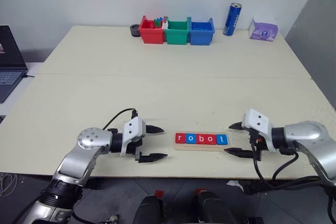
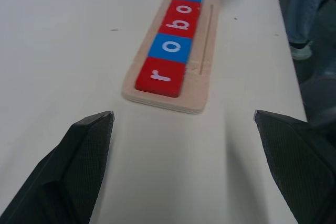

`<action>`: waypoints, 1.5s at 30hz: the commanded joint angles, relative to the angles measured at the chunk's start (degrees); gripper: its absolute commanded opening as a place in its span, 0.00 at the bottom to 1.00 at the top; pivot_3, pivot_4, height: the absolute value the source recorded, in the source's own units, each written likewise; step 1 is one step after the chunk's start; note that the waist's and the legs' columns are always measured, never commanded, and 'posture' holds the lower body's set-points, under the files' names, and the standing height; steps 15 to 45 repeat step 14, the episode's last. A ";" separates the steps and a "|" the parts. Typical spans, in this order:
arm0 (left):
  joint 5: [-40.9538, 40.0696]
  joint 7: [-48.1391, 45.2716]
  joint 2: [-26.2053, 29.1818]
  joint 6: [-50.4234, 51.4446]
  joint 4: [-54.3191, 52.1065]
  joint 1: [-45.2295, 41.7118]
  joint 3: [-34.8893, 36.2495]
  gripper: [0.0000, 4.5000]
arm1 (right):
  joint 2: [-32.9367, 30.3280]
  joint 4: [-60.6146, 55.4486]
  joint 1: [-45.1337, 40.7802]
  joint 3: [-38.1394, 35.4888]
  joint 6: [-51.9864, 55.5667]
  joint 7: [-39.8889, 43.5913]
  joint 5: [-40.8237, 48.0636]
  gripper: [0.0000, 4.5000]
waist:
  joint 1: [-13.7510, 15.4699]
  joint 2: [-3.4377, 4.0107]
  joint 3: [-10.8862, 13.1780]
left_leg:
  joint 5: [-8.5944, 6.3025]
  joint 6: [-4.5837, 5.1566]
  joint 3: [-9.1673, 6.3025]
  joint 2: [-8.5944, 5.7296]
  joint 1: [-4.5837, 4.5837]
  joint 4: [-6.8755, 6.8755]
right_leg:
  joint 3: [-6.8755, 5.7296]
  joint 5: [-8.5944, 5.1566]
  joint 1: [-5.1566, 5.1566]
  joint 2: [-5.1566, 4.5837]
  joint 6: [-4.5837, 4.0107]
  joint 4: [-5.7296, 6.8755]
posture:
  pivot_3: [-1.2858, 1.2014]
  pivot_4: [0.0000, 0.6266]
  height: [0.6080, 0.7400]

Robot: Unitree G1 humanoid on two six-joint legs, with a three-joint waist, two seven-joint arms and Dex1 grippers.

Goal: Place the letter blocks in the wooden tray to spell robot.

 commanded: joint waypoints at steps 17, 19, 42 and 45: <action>-4.28 -2.97 2.46 0.01 -3.29 -2.81 2.81 1.00 | -3.36 -5.57 3.91 -9.89 -1.93 1.30 10.92 1.00 | -0.08 -0.01 0.00 | 0.00 0.00 0.10 -0.01 0.06 0.01 | 0.06 -0.02 0.04 0.02 0.04 -0.02 | 0.52 0.24 1.00; -4.28 -2.97 2.46 0.01 -3.29 -2.81 2.81 1.00 | -3.36 -5.57 3.91 -9.89 -1.93 1.30 10.92 1.00 | -0.08 -0.01 0.00 | 0.00 0.00 0.10 -0.01 0.06 0.01 | 0.06 -0.02 0.04 0.02 0.04 -0.02 | 0.52 0.24 1.00; -4.28 -2.97 2.46 0.01 -3.29 -2.81 2.81 1.00 | -3.36 -5.57 3.91 -9.89 -1.93 1.30 10.92 1.00 | -0.08 -0.01 0.00 | 0.00 0.00 0.10 -0.01 0.06 0.01 | 0.06 -0.02 0.04 0.02 0.04 -0.02 | 0.52 0.24 1.00; -4.28 -2.97 2.46 0.01 -3.29 -2.81 2.81 1.00 | -3.36 -5.57 3.91 -9.89 -1.93 1.30 10.92 1.00 | -0.08 -0.01 0.00 | 0.00 0.00 0.10 -0.01 0.06 0.01 | 0.06 -0.02 0.04 0.02 0.04 -0.02 | 0.52 0.24 1.00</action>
